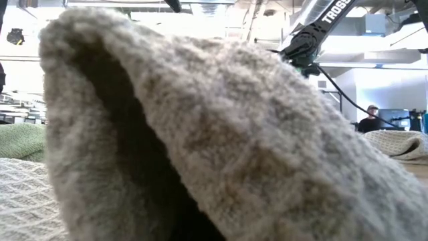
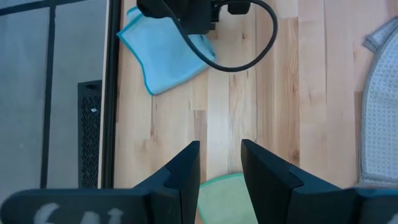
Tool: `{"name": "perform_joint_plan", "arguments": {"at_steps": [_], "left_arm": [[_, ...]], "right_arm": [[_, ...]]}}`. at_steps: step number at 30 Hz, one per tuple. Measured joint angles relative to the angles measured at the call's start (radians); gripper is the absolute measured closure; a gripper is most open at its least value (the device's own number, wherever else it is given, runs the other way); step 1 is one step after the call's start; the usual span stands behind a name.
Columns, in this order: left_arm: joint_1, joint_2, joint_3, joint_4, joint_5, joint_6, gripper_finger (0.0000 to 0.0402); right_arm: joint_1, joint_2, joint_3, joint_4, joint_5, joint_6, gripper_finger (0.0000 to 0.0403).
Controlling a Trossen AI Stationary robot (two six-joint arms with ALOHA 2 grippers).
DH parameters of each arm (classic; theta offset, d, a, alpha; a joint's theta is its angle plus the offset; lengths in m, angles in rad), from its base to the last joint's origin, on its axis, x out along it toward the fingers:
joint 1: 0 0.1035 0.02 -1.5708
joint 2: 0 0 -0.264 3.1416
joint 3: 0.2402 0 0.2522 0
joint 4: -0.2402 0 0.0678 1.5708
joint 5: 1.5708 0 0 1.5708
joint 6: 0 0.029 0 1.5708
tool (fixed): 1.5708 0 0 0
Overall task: Fold microfiber towels
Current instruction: Put the blue microfiber towel into the blue bin
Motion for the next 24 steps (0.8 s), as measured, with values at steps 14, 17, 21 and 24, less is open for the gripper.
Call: {"name": "perform_joint_plan", "arguments": {"at_steps": [14, 17, 21, 24], "left_arm": [[0.000, 0.000, 0.000, 0.000, 0.000, -0.038, 0.0293], [0.000, 0.000, 0.000, 0.000, -0.001, -0.037, 0.0293], [0.000, 0.000, 0.000, 0.000, -0.003, -0.056, 0.0293], [0.000, 0.000, 0.000, 0.000, -0.003, -0.083, 0.0293]], "right_arm": [[0.126, -0.019, 0.094, -0.211, 0.021, 0.034, 0.0397], [0.174, -0.019, 0.134, -0.286, 0.023, 0.034, 0.0398], [0.246, -0.020, 0.188, -0.419, 0.024, 0.053, 0.0398], [0.311, -0.021, 0.228, -0.508, 0.025, 0.075, 0.0399]]}}
